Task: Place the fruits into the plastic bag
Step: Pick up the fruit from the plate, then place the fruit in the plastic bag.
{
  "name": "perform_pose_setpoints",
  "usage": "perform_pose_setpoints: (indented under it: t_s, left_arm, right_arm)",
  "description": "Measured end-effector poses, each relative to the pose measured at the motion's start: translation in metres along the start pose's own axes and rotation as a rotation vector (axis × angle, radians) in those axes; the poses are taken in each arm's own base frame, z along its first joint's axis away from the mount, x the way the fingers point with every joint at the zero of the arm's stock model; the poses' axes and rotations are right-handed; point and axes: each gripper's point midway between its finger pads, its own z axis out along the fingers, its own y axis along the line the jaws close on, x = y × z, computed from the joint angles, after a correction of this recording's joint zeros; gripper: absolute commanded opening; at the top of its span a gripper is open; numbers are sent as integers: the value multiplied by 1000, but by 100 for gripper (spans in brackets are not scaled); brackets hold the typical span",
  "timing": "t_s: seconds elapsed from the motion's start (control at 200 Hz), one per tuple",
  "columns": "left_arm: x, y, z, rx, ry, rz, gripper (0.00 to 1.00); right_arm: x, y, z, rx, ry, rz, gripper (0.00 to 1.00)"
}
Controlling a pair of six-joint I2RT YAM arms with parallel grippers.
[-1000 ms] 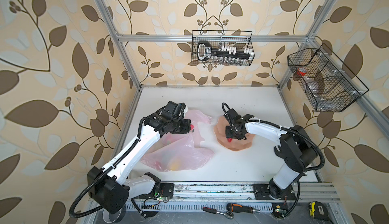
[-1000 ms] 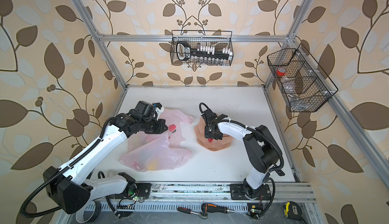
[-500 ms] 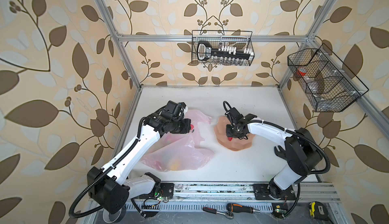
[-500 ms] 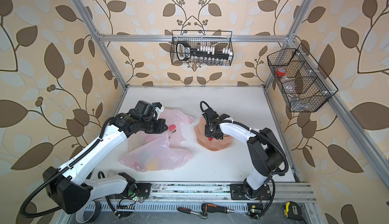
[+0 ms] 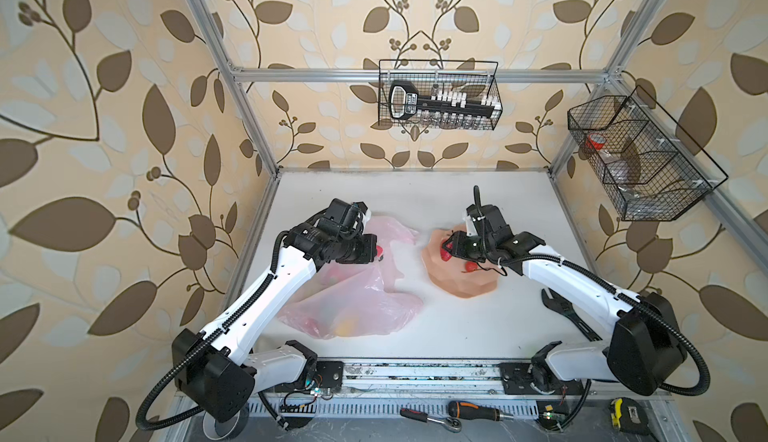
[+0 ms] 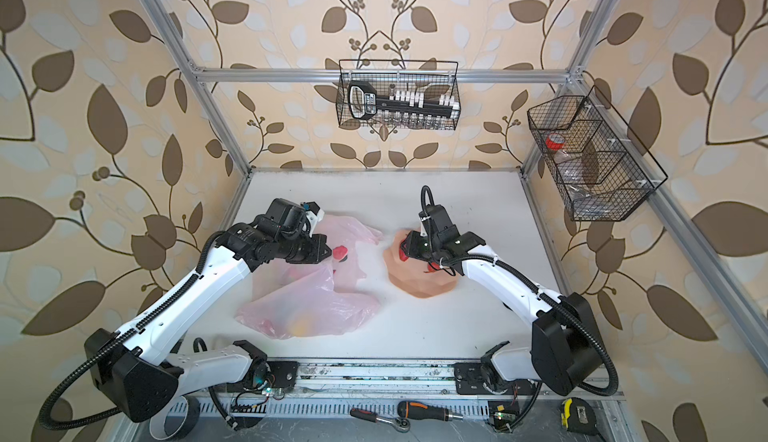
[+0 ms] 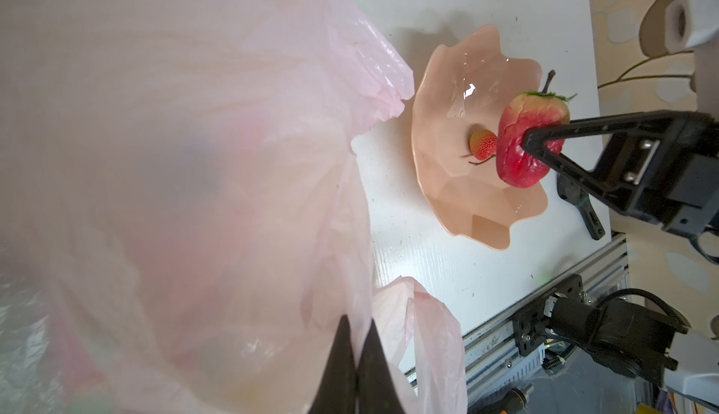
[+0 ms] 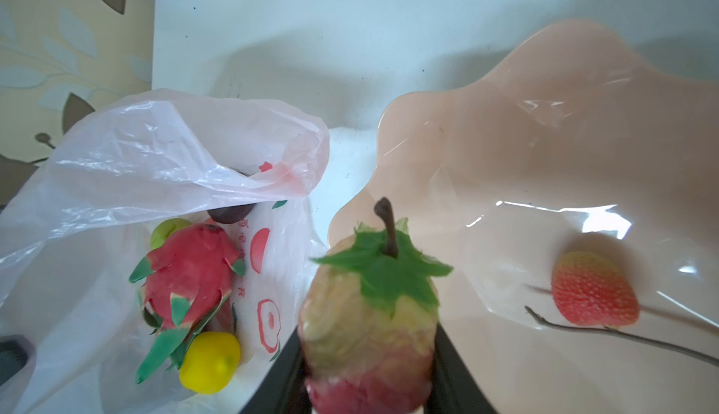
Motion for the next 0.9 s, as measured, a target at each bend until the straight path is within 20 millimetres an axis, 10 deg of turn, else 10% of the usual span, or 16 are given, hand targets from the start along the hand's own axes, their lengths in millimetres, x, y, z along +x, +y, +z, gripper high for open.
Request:
perform_pose_setpoints:
  t_s: [0.55, 0.9]
  left_arm:
    - [1, -3, -1, 17, 5, 1, 0]
    - [1, -3, -1, 17, 6, 3, 0]
  right_arm:
    - [16, 18, 17, -213, 42, 155, 31]
    - [60, 87, 71, -368, 168, 207, 31]
